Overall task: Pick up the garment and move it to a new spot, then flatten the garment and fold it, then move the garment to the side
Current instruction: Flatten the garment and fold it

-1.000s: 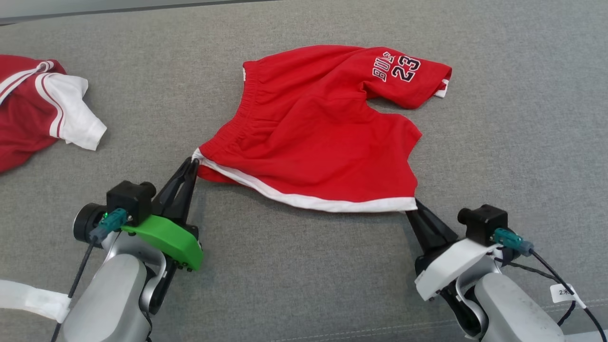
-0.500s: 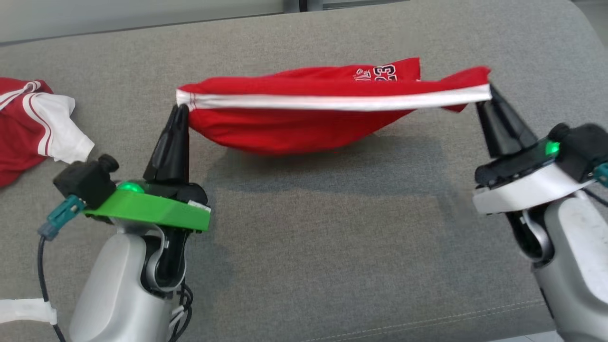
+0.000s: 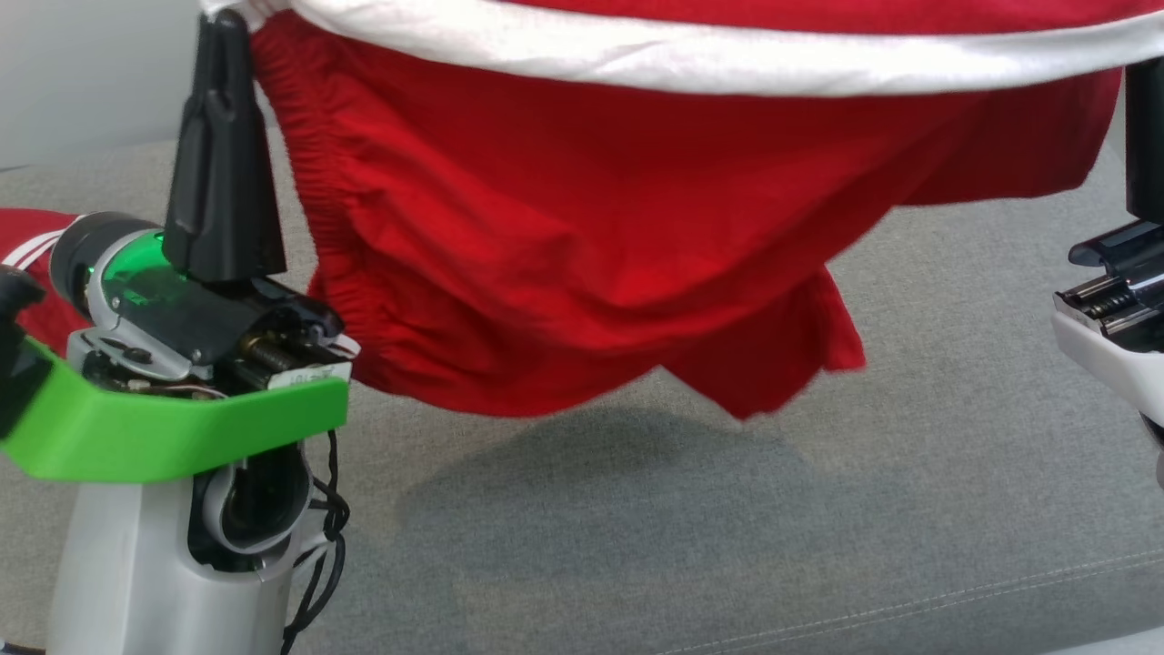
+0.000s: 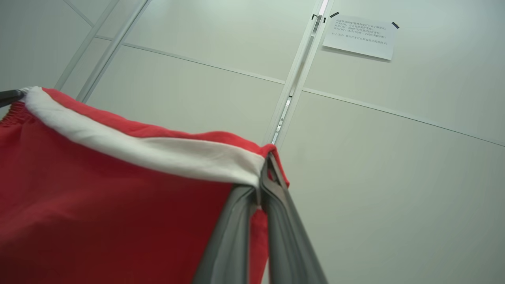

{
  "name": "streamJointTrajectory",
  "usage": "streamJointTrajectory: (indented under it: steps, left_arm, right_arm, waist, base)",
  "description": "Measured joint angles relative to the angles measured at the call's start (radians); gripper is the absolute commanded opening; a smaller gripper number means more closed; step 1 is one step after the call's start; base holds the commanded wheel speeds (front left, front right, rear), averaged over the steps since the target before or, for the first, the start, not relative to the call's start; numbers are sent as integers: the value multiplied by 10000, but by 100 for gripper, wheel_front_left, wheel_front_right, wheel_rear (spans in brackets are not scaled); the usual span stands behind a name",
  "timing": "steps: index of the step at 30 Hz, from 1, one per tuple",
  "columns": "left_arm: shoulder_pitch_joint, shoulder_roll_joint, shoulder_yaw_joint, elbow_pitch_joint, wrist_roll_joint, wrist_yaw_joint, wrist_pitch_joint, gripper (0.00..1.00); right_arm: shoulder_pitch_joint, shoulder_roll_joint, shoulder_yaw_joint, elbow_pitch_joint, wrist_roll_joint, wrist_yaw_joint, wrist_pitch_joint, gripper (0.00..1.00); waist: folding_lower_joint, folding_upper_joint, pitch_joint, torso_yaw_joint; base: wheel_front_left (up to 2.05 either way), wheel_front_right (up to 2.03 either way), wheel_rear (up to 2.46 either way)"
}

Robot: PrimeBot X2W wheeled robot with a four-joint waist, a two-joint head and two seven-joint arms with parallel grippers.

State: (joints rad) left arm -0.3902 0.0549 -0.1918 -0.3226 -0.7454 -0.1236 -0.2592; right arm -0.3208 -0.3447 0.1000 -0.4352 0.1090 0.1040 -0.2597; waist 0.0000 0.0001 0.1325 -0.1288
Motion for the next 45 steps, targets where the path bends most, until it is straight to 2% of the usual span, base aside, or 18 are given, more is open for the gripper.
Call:
streamJointTrajectory:
  steps: [3, 6, 8, 11, 15, 17, 21, 25, 28, 31, 34, 36, 40, 45]
  left_arm:
    - [-9, 234, -364, 219, 67, 0, 268, 0]
    - [-77, 360, -408, 1243, -40, 52, 974, 0]
    - [-369, 405, -397, 2100, -174, 251, 1392, 0]
    - [-1413, 401, -146, 3156, -180, 474, 1528, 0]
    - [-3541, 222, 343, 3346, -159, 533, 1183, 0]
    - [-4045, 221, 454, 3323, -159, 523, 1078, 0]
    - [-3626, 230, 199, 3628, -171, 433, 1221, 0]
    - [-1918, 280, -345, 4498, -167, 431, 1547, 0]
    - [-527, 353, -798, 5448, 17, 387, 1616, 0]
    - [317, 512, -1095, 6301, 270, 349, 1576, 0]
    - [635, 533, -1074, 6702, 311, 339, 1246, 0]
    - [626, 531, -966, 6725, 270, 257, 970, 0]
    - [621, 543, -949, 6725, 274, 169, 485, 0]
    - [769, 581, -840, 6665, 274, 77, 230, 0]
  right_arm:
    - [55, -253, 117, 303, 161, 17, -13, 0]
    - [10, -460, 761, 1407, 453, 111, 675, 0]
    - [-319, -458, 1296, 2280, 784, 205, 1143, 0]
    - [-1979, -556, 1469, 3235, 652, 205, 1499, 0]
    - [-4816, -453, 901, 3060, 508, 205, 1177, 0]
    - [-5229, -412, 941, 3035, 472, 205, 1062, 0]
    - [-4382, -416, 1337, 3423, 554, 205, 1080, 0]
    - [-2083, -435, 1850, 4326, 936, 205, 1569, 0]
    - [82, -23, 2462, 5471, 1534, 205, 1735, 0]
    - [1528, 616, 3177, 6282, 1981, 203, 1716, 0]
    - [1842, 1174, 3567, 6589, 2132, 205, 1379, 0]
    - [1765, 1327, 3597, 6615, 2173, 205, 1047, 0]
    - [1662, 1220, 3243, 6698, 2165, 205, 374, 0]
    - [1662, 1183, 2963, 6700, 1965, 182, 159, 0]
  waist:
    - [0, 0, -16, -34]
    - [0, 0, 107, -2]
    - [0, 0, 258, 41]
    - [0, 0, 532, 143]
    - [0, 0, 773, 351]
    - [0, 0, 818, 435]
    - [0, 0, 881, 428]
    - [0, 0, 1092, 384]
    - [0, 0, 1324, 364]
    - [0, 0, 1577, 340]
    - [0, 0, 1818, 299]
    - [0, -1, 1948, 248]
    - [0, 0, 2032, 151]
    - [0, 0, 1829, 146]
  base:
    - [0, 0, 0]
    - [0, 0, 0]
    - [0, 0, 0]
    - [0, 0, 0]
    - [0, 0, 0]
    - [0, 0, 0]
    - [0, 0, 0]
    - [0, 0, 0]
    - [0, 0, 0]
    - [0, 0, 0]
    - [0, 0, 0]
    - [0, 0, 0]
    - [0, 0, 0]
    - [0, 0, 0]
